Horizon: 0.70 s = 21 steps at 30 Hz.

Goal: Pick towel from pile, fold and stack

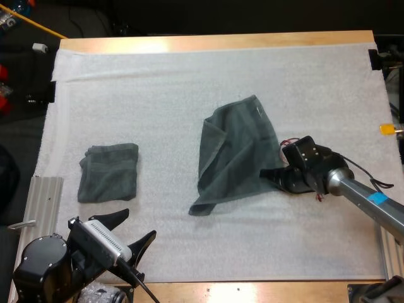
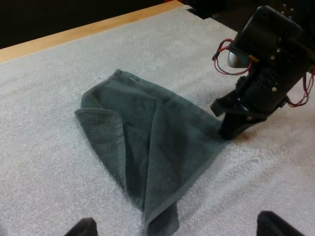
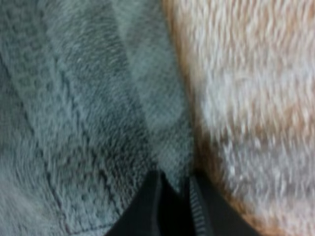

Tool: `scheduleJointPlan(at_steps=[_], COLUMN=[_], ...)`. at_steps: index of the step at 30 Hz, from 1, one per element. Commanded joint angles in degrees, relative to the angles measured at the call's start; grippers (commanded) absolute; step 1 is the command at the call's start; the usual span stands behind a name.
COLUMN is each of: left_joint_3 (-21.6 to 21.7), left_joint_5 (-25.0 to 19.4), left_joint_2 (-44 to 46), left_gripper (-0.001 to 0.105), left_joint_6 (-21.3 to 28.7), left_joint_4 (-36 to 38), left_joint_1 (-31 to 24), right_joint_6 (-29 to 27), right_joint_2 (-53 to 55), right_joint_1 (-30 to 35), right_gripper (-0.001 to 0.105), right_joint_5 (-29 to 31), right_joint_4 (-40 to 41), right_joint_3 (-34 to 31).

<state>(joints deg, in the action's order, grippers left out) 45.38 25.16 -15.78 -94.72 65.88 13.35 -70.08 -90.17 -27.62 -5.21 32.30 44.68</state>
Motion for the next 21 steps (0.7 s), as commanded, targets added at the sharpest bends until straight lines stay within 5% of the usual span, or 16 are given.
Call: scheduleJointPlan(at_steps=[1, 7, 15, 21], left_joint_3=[0.1, -0.4, -3.3, -3.3], left_joint_5=[0.4, 1.5, 11.0, 8.3], left_joint_2=[0.0, -1.0, -9.6, -15.9], left_gripper=[0.062, 0.062, 0.062, 0.062], left_joint_6=[-0.6, 0.4, 1.2, 4.0], left_joint_4=[0.0, 0.0, 0.2, -1.1], left_joint_1=[0.3, 0.3, 0.8, 8.3], right_joint_6=[-2.0, -10.3, -15.6, -15.8], right_joint_2=[1.3, 7.9, 11.8, 11.8], right_joint_1=[0.0, 0.0, 0.0, 0.0], right_gripper=[0.000, 0.000, 0.000, 0.000], right_joint_5=[-1.0, 1.0, 6.3, 6.5], right_joint_4=[2.5, 15.5, 24.2, 27.3], right_joint_3=[-0.1, -0.1, -0.1, -0.1])
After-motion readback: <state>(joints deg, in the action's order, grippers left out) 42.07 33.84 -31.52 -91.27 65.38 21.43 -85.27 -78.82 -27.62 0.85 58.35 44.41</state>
